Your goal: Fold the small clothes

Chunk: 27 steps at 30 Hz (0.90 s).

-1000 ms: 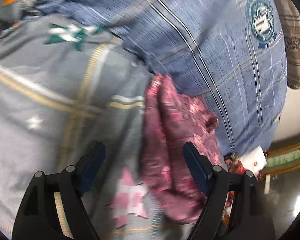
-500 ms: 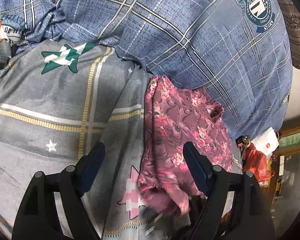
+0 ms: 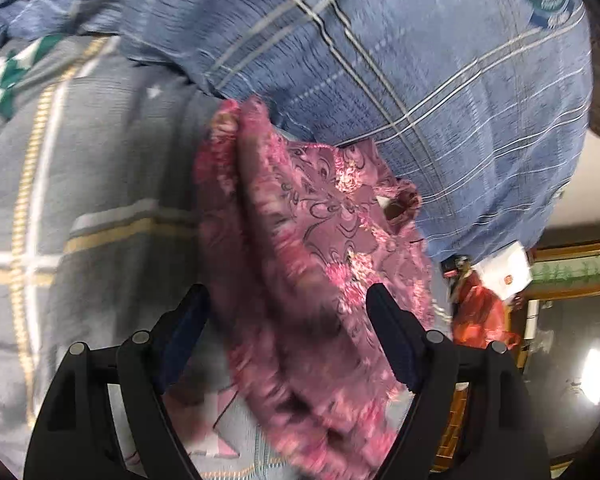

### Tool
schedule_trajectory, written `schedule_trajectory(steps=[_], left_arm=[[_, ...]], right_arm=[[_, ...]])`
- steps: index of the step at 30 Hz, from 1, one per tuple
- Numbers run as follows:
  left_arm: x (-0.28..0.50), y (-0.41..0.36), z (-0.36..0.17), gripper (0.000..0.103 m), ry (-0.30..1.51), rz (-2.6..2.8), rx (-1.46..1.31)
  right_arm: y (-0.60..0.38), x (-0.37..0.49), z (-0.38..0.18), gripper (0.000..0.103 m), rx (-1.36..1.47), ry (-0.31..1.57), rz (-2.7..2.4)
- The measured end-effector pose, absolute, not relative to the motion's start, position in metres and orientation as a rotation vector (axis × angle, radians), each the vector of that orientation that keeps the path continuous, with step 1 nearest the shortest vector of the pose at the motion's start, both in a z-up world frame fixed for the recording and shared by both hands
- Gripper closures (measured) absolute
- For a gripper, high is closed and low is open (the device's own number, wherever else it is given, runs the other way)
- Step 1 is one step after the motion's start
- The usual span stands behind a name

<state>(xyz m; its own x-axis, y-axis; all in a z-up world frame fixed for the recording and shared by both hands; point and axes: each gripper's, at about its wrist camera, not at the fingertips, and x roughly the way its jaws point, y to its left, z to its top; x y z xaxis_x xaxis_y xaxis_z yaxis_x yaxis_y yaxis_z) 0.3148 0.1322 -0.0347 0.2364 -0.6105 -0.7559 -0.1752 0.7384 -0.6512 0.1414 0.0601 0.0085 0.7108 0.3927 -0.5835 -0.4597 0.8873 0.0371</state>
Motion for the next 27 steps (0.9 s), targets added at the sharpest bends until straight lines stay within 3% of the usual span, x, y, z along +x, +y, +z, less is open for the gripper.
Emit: schedule_trajectory(steps=[5,6,7,8,9,10,17,27], left_arm=[[0.323,0.116,-0.041,0.025,1.373,-0.268,-0.609],[0.322,0.113,-0.038,0.035,1.356,-0.263,-0.581],[0.32,0.112,-0.035,0.061,1.34,-0.263,-0.563],[0.319,0.111,-0.031,0.075,1.328,-0.258,-0.552],[0.318,0.112,-0.029,0.087,1.323,-0.253,-0.556],[0.316,0.113,-0.024,0.09,1.302,-0.244,-0.569],[0.31,0.076,0.022,0.092,1.209,-0.256,-0.479],[0.296,-0.033,0.079,0.092,1.123,-0.322,-0.324]], right_arm=[[0.058,0.142,-0.002,0.09,-0.095,0.644,0.517],[0.057,0.141,-0.003,0.09,-0.09,0.643,0.522],[0.055,0.139,-0.004,0.09,-0.079,0.64,0.525],[0.052,0.139,-0.003,0.09,-0.064,0.638,0.526],[0.047,0.139,-0.002,0.09,-0.043,0.637,0.528],[0.041,0.14,-0.001,0.09,-0.016,0.638,0.53],[-0.001,0.139,0.011,0.09,0.148,0.618,0.532],[-0.093,0.115,0.026,0.09,0.378,0.557,0.484]])
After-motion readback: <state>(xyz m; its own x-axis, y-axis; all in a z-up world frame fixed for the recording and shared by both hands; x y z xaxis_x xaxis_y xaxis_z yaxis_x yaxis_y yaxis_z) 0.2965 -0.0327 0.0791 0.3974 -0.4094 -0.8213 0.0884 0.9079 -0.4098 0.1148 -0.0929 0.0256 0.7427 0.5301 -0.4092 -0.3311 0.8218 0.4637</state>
